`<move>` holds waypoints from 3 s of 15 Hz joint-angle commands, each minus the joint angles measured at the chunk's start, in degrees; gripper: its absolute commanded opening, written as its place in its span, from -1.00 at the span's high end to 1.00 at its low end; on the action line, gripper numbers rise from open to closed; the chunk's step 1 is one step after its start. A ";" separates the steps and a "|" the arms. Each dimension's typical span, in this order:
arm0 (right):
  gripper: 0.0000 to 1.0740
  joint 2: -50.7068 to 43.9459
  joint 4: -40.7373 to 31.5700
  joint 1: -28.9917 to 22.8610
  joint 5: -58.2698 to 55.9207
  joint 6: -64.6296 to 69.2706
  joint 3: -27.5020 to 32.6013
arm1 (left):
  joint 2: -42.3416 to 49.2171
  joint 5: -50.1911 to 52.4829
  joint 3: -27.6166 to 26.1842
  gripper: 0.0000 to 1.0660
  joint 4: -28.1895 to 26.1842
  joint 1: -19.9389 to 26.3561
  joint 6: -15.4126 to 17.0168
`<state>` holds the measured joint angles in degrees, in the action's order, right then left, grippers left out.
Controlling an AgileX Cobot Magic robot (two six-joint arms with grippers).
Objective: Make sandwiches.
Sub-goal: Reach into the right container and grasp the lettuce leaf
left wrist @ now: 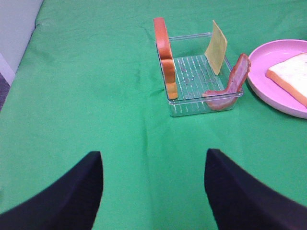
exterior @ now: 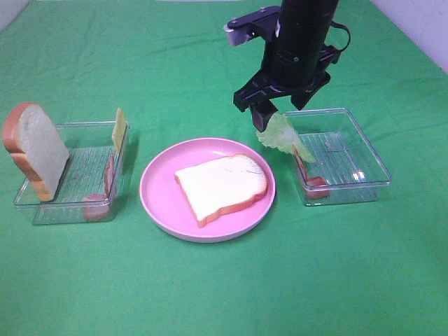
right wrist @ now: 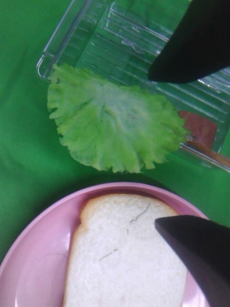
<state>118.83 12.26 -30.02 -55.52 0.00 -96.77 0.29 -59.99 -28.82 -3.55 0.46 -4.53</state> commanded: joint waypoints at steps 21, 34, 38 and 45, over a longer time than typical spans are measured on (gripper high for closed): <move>-0.23 11.00 21.43 -4.01 3.95 11.29 -0.46 | 1.03 0.46 0.11 -0.13 0.11 0.06 0.11; 0.71 10.89 22.92 -4.01 2.64 12.26 -0.57 | 1.03 0.46 0.11 -0.13 0.11 0.06 0.11; 1.00 10.31 22.63 -4.01 1.26 11.86 -2.46 | 1.03 0.46 0.11 -0.13 0.11 0.06 0.11; 1.00 10.08 22.57 -4.01 -0.97 11.80 -2.92 | 1.03 0.46 0.11 -0.13 0.11 0.06 0.11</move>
<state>129.89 34.84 -33.98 -55.69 11.75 -99.47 0.29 -59.99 -28.82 -3.55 0.46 -4.53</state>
